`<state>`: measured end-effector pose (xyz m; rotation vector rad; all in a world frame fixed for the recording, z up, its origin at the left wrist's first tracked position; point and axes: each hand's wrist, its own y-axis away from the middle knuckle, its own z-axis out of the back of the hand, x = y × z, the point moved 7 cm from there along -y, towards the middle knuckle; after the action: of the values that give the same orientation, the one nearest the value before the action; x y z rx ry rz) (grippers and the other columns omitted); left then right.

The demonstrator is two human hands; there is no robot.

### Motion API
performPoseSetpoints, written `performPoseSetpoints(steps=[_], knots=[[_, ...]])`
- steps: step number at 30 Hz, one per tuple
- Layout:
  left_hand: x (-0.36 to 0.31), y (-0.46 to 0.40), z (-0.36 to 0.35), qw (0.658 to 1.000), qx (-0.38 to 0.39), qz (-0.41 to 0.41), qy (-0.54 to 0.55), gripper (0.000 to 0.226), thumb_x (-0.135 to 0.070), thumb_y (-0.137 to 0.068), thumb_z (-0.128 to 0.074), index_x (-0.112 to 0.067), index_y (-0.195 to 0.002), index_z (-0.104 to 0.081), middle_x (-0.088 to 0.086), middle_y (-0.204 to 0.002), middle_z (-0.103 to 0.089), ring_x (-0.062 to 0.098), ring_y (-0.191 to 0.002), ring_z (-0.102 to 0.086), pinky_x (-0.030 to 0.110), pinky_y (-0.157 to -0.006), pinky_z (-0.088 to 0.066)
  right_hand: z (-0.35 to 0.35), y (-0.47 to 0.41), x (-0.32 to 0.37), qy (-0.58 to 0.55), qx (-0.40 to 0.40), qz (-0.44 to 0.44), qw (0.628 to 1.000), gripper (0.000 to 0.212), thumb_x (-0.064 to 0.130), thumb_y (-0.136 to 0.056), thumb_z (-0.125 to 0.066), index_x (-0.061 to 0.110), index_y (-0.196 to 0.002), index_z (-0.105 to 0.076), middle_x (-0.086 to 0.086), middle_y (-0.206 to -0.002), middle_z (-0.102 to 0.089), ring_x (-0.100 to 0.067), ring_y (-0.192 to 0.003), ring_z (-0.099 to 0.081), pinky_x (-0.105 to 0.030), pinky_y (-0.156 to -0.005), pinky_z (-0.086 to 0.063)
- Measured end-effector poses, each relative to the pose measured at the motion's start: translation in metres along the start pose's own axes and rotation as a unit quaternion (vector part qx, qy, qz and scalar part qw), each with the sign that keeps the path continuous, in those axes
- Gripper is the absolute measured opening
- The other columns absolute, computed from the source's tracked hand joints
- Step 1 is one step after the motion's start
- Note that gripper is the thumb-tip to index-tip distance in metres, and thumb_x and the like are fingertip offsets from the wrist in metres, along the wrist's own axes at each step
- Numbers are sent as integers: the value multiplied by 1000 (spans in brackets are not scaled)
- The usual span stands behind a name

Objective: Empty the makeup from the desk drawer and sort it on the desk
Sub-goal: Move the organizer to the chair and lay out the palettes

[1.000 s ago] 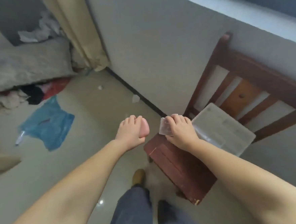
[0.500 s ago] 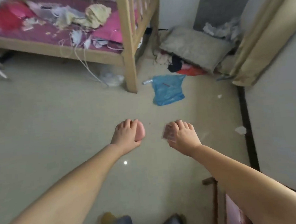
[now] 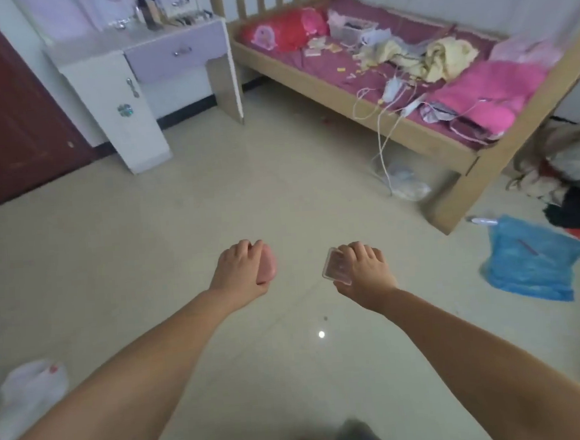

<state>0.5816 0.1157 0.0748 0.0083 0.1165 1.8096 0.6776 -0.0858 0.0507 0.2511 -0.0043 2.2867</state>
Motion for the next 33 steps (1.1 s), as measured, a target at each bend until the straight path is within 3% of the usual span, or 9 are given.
performPoseSetpoints(steps=[6, 20, 27, 33], knots=[[129, -31, 2, 997, -10, 75, 8, 70, -40, -76, -63, -13, -135, -37, 10, -123, -48, 30, -110, -51, 37, -96, -39, -5, -134, 97, 33, 12, 89, 995, 63, 45, -83, -56, 16, -136, -37, -4, -132, -43, -25, -124, -42, -34, -108, -25], [437, -194, 29, 973, -7, 228, 24, 73, -45, -75, -62, -15, -137, -35, 8, -126, -46, 28, -112, -50, 36, -97, -38, -16, -487, 295, 65, 47, 236, 968, 62, 46, -82, -56, 18, -134, -39, -2, -132, -44, -25, -123, -45, -34, -106, -28], [603, -292, 37, 971, -19, 238, 16, 74, -42, -75, -64, -11, -136, -38, 12, -125, -47, 33, -111, -50, 41, -97, -37, -29, -668, 399, 68, 22, 263, 962, 62, 43, -78, -61, 15, -130, -45, -5, -126, -50, -28, -117, -50, -39, -104, -32], [737, -392, 71, 981, -3, 195, -2, 73, -39, -75, -63, -11, -137, -36, 12, -126, -47, 32, -112, -49, 38, -98, -37, -20, -803, 478, 49, 12, 238, 970, 63, 43, -79, -61, 15, -133, -44, -5, -128, -49, -27, -119, -48, -38, -106, -29]])
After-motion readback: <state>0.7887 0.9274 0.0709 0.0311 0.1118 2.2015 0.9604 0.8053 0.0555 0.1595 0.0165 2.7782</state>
